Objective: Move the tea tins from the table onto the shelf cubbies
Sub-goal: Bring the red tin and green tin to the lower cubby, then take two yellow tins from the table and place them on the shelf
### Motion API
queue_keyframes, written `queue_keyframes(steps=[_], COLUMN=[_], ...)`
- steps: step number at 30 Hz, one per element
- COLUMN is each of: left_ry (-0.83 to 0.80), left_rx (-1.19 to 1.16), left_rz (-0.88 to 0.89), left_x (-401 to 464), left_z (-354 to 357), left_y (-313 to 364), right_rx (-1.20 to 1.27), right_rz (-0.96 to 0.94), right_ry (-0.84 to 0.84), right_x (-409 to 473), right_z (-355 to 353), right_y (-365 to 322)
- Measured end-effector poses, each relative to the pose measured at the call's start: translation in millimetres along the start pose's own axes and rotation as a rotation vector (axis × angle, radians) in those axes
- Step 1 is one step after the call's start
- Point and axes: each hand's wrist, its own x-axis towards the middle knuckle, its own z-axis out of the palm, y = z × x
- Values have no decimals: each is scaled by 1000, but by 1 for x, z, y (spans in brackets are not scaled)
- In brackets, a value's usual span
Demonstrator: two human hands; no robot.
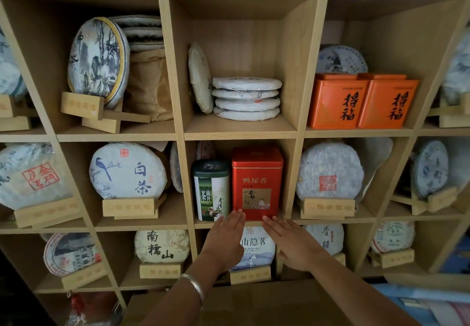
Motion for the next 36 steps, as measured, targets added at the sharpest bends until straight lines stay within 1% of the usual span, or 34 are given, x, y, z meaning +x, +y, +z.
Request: queue_keyframes(steps=[5, 10, 14, 18, 21, 23, 26, 28, 32, 36], left_ry=[14, 18, 50, 120, 117, 125, 123, 122, 113, 129], left_rx=[-38, -74, -99, -173, -200, -216, -280, -281, -325, -338], left_rz=[30, 54, 174, 367, 504, 583, 720, 842, 1086, 1279], left_x=[-4, -9, 0, 10, 10, 4, -12, -27, -76, -150], left_z=[-2, -5, -19, -43, -62, -73, -89, -103, -128, -142], left_y=[0, 1, 11, 44, 87, 123, 186, 235, 335, 422], right_rx=[25, 17, 7, 5, 4, -9, -24, -48, -143, -183], right_rz=[26, 108, 250, 501, 713, 848, 1040, 1153, 1391, 1623], right_ry=[-7, 53, 50, 34, 55, 16, 4, -5, -22, -68], right_x=[-4, -18, -50, -108, -169, -215, -289, -343, -454, -558], right_z=[-4, -15, -29, -51, -68, -80, -101, -116, -141, -154], right_y=[-2, 3, 8, 7, -6, -19, -40, -58, -105, -171])
